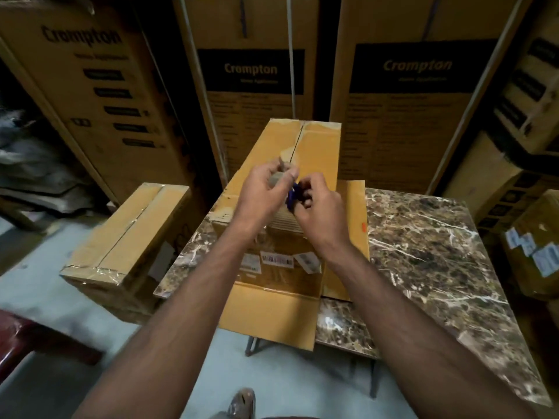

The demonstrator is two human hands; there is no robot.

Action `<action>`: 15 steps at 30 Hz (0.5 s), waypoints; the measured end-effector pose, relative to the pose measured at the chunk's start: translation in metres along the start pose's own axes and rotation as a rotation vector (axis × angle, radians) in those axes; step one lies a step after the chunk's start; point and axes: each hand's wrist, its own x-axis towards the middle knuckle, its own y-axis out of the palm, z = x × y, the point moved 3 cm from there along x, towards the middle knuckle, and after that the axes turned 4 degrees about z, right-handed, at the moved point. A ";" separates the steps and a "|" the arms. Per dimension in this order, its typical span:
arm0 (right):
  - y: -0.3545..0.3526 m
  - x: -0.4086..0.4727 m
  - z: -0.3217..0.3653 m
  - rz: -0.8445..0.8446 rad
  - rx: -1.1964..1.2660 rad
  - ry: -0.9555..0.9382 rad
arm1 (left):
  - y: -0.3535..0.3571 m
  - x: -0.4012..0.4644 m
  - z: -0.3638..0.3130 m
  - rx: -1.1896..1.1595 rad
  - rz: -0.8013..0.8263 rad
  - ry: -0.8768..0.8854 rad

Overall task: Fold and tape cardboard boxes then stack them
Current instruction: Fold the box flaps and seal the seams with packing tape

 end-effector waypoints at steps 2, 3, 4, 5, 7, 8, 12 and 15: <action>0.015 0.006 0.000 -0.021 -0.057 -0.115 | -0.011 0.015 0.019 0.128 -0.108 0.021; 0.025 0.006 -0.002 -0.035 -0.085 -0.191 | -0.021 0.023 0.027 0.192 -0.164 0.050; 0.036 0.005 -0.005 -0.046 -0.124 -0.253 | -0.033 0.033 0.035 0.249 -0.221 0.094; 0.046 0.003 -0.008 -0.043 -0.188 -0.290 | -0.047 0.043 0.039 0.300 -0.272 0.137; 0.066 -0.001 -0.021 0.022 -0.439 -0.320 | -0.067 0.065 0.050 0.420 -0.295 0.189; 0.074 -0.004 -0.028 0.059 -0.601 -0.323 | -0.070 0.075 0.058 0.518 -0.251 0.207; 0.093 -0.005 -0.038 0.049 -0.911 -0.335 | -0.066 0.088 0.107 0.822 -0.028 0.170; 0.104 -0.007 -0.043 0.007 -1.011 -0.320 | -0.062 0.084 0.128 0.746 -0.046 0.118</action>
